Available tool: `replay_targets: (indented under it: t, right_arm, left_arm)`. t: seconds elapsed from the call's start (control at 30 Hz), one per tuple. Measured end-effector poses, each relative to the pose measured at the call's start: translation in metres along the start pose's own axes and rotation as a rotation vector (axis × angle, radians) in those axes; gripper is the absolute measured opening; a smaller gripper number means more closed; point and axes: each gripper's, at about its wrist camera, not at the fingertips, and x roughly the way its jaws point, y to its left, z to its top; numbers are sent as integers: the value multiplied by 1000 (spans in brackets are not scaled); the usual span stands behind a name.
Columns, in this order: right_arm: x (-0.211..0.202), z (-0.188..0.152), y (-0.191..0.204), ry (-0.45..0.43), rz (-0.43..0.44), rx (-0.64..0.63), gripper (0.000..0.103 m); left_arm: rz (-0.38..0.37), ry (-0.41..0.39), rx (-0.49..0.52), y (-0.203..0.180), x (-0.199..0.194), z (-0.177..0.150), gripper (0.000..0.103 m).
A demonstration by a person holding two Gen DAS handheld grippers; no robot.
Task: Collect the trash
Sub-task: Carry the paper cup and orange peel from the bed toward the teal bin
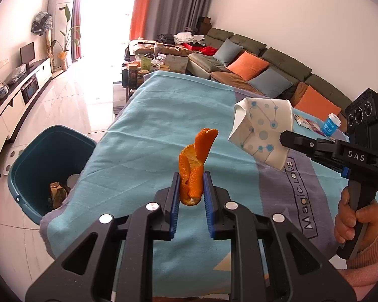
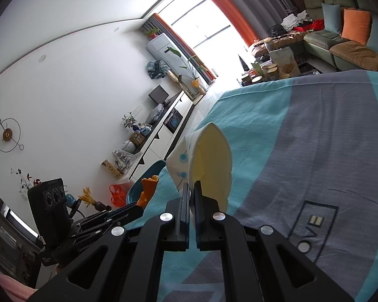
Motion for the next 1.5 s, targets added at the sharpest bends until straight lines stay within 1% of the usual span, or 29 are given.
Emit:
replay_targets:
  t: [0.5, 0.87, 1.23, 1.5]
  right_arm:
    - [22, -4, 22, 48, 45, -31, 2]
    - [34, -2, 31, 76, 69, -49, 2]
    - [44, 1, 32, 96, 92, -56, 2]
    - [52, -1, 42, 113, 104, -69, 2]
  left_arm:
    - [42, -20, -43, 20, -13, -3, 18]
    - [75, -35, -71, 31, -20, -5, 18]
    - [103, -45, -99, 42, -27, -8, 18]
    - [120, -51, -119, 49, -31, -10, 18]
